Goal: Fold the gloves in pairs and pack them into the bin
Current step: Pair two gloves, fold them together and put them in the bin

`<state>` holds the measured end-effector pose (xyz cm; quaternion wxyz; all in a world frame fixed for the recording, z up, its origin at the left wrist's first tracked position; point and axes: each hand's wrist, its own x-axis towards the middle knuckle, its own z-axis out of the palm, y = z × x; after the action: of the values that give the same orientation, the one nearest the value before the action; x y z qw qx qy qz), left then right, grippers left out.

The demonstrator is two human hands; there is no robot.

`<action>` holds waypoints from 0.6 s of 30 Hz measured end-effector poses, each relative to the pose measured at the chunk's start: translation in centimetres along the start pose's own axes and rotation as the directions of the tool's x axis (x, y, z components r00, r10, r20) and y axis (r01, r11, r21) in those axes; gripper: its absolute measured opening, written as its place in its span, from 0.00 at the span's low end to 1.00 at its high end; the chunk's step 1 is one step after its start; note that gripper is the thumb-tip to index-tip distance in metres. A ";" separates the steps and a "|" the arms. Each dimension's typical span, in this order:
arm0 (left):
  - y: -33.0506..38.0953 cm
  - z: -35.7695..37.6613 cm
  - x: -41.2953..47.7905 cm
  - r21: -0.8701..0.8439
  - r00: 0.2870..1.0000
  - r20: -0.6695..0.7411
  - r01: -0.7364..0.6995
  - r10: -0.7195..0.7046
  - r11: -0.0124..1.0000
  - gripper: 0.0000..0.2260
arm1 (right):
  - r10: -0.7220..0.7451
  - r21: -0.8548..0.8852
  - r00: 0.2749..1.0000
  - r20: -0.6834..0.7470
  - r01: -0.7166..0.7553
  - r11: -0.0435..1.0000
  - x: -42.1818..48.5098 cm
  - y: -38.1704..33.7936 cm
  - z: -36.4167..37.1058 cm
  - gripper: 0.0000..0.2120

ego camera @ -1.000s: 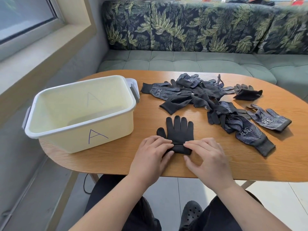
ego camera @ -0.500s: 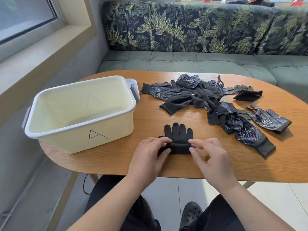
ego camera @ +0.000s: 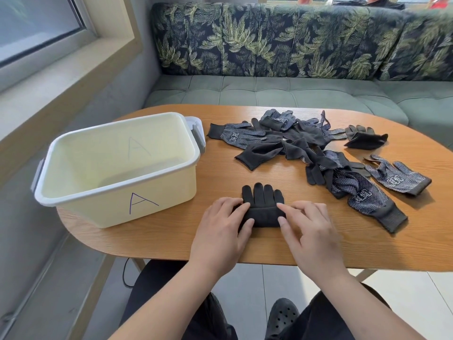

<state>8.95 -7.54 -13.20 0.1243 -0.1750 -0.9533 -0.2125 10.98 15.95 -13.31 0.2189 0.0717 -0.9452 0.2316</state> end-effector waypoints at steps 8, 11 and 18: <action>0.2 -0.3 -0.1 0.099 0.972 0.129 -0.212 0.199 0.972 0.28 | -0.064 -0.073 0.998 0.030 0.066 0.995 -0.2 -0.4 -0.2 0.21; 0.2 -0.1 0.2 0.123 0.959 0.224 -0.204 0.173 0.971 0.31 | -0.178 -0.083 0.983 0.041 0.181 0.980 -0.5 -0.4 -0.1 0.19; 0.4 0.1 0.5 0.132 0.952 0.265 -0.191 0.151 0.973 0.31 | -0.162 -0.108 0.987 0.010 0.162 0.981 -0.5 -0.3 0.6 0.17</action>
<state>8.67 -7.07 -12.97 0.0330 -0.2725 -0.9562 -0.1014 11.24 15.36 -13.89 0.2402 0.1364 -0.9475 0.1614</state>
